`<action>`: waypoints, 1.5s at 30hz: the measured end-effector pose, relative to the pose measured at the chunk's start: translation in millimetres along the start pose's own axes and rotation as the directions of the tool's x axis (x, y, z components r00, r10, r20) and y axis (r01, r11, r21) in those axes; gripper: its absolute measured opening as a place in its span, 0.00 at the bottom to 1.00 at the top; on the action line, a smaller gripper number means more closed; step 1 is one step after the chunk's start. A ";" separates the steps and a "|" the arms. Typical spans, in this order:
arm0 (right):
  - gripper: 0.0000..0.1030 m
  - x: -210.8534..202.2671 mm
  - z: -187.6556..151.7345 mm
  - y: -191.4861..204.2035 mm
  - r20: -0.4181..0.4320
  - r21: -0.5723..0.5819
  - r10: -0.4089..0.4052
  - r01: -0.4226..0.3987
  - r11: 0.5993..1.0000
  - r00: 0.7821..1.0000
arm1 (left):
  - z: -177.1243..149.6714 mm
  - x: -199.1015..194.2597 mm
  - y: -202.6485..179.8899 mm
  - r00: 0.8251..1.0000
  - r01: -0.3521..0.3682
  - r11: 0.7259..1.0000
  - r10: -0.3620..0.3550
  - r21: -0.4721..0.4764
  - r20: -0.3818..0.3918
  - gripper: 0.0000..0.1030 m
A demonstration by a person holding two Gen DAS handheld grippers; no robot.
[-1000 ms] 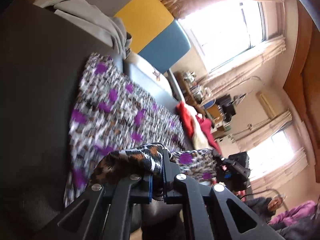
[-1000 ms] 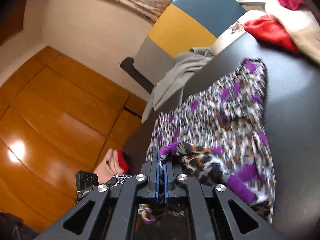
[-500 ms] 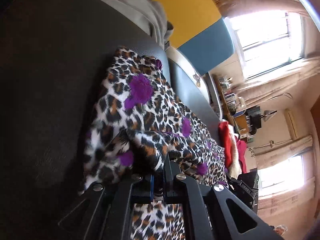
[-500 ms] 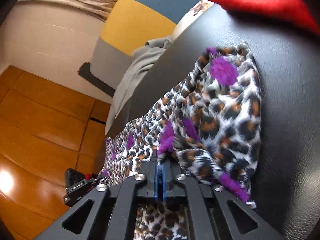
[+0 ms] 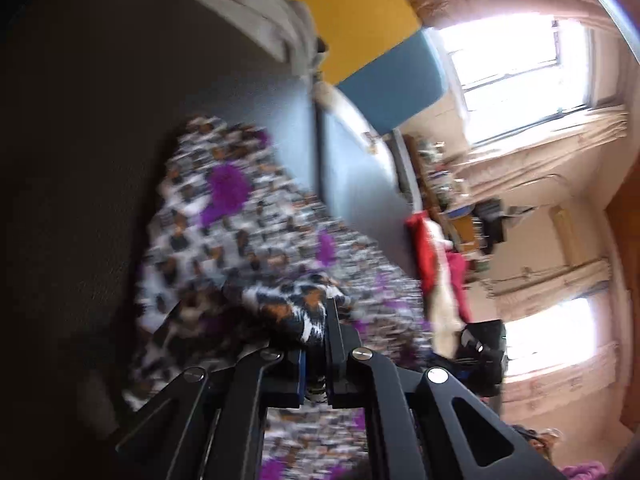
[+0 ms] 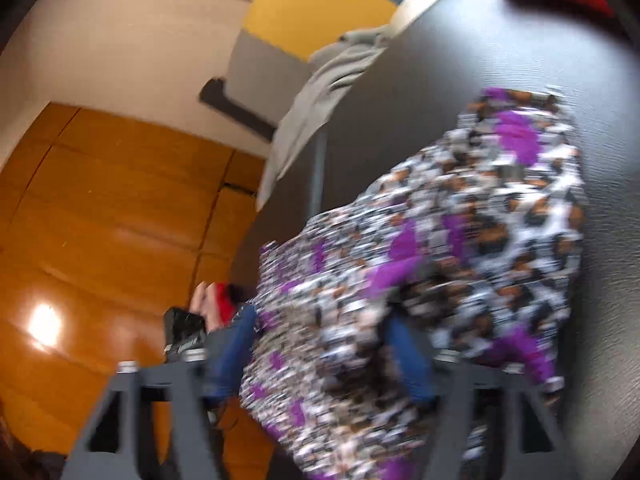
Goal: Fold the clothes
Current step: 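Open both grippers and release the folded blouse end on the bench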
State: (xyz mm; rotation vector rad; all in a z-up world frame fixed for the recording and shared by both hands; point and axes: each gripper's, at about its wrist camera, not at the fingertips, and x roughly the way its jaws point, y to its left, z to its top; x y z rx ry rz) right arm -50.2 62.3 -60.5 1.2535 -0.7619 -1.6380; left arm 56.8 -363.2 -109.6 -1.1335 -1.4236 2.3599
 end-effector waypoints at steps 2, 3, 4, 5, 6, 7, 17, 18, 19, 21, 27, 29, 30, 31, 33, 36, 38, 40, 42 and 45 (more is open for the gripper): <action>0.82 3.6 2.2 11.0 -0.042 -0.024 0.039 -0.040 0.999 0.998 | 6.3 0.2 -5.4 0.999 0.047 0.999 -0.047 -0.009 -0.015 0.05; 0.82 5.4 3.6 14.2 -0.055 -0.025 0.061 -0.062 0.998 0.997 | 11.1 2.5 -4.9 0.998 0.061 0.998 -0.062 -0.033 -0.020 0.05; 0.83 6.2 6.6 15.0 -0.049 -0.020 0.082 -0.083 0.996 0.995 | 16.3 5.5 -2.6 0.998 0.065 0.996 -0.067 -0.065 -0.019 0.09; 0.83 6.5 10.7 14.2 -0.030 -0.012 0.101 -0.101 0.995 0.994 | 21.5 8.4 0.2 0.998 0.065 0.993 -0.068 -0.098 -0.017 0.13; 0.83 3.9 16.1 12.2 0.009 -0.001 0.120 -0.120 0.993 0.993 | 27.9 12.6 6.5 0.996 0.085 0.984 -0.088 -0.156 -0.010 0.18; 0.83 0.2 22.4 7.2 0.065 0.019 0.141 -0.142 0.990 0.988 | 32.9 15.9 13.3 0.993 0.113 0.971 -0.115 -0.211 0.003 0.21; 0.86 -34.5 30.1 -2.8 0.297 -0.028 -0.036 0.046 0.999 0.954 | 52.2 7.3 29.2 0.999 0.027 0.974 -0.018 -0.227 0.042 0.30; 0.86 -36.3 26.6 5.3 0.297 -0.080 -0.092 0.121 0.989 0.950 | 51.9 2.9 26.5 0.999 -0.015 0.981 0.024 -0.191 0.045 0.31; 0.86 -36.3 22.1 16.5 0.297 -0.154 -0.153 0.205 0.966 0.943 | 51.0 -1.2 24.8 0.997 -0.050 0.986 0.058 -0.161 0.050 0.33; 0.86 -31.2 9.4 42.6 0.296 -0.338 -0.270 0.365 0.867 0.916 | 46.0 -7.3 24.0 0.991 -0.113 0.987 0.120 -0.110 0.060 0.35; 0.74 27.4 -31.3 82.1 0.253 -0.697 -0.503 0.516 0.498 0.827 | 22.9 -4.0 32.6 0.974 -0.226 0.973 0.227 -0.048 0.025 0.36; 0.63 41.5 -24.8 70.8 0.220 -0.685 -0.549 0.529 0.501 0.806 | 18.0 -1.9 34.3 0.970 -0.242 0.970 0.243 -0.038 0.030 0.36; 0.49 48.5 -21.6 65.2 0.203 -0.679 -0.572 0.536 0.503 0.795 | 15.1 -2.3 34.3 0.968 -0.248 0.968 0.249 -0.028 0.035 0.36; 0.41 55.5 -18.4 59.5 0.186 -0.672 -0.594 0.542 0.504 0.783 | 13.0 -3.1 33.8 0.966 -0.255 0.967 0.255 -0.016 0.039 0.36; 0.23 62.7 -12.9 51.0 0.164 -0.659 -0.618 0.552 0.512 0.769 | 10.1 -4.0 32.4 0.962 -0.271 0.963 0.270 0.008 0.042 0.36; 0.06 37.7 4.9 49.5 0.223 -0.572 -0.588 0.593 0.567 0.778 | 8.6 -3.2 32.3 0.954 -0.297 0.954 0.295 0.032 0.043 0.36; 0.06 21.8 16.2 43.3 0.254 -0.501 -0.570 0.610 0.613 0.781 | 8.4 -4.0 34.7 0.955 -0.294 0.956 0.293 0.024 0.043 0.36; 0.06 10.4 23.2 24.7 0.250 -0.420 -0.556 0.606 0.675 0.793 | 8.4 -5.1 35.2 0.957 -0.288 0.958 0.287 0.019 0.042 0.36; 0.06 -1.0 30.1 6.0 0.247 -0.336 -0.541 0.595 0.730 0.803 | 7.6 -6.3 34.7 0.957 -0.289 0.957 0.287 0.026 0.043 0.36; 0.06 -18.1 40.5 -21.9 0.247 -0.202 -0.518 0.567 0.799 0.819 | 7.2 -4.2 30.7 0.953 -0.303 0.952 0.301 0.049 0.046 0.36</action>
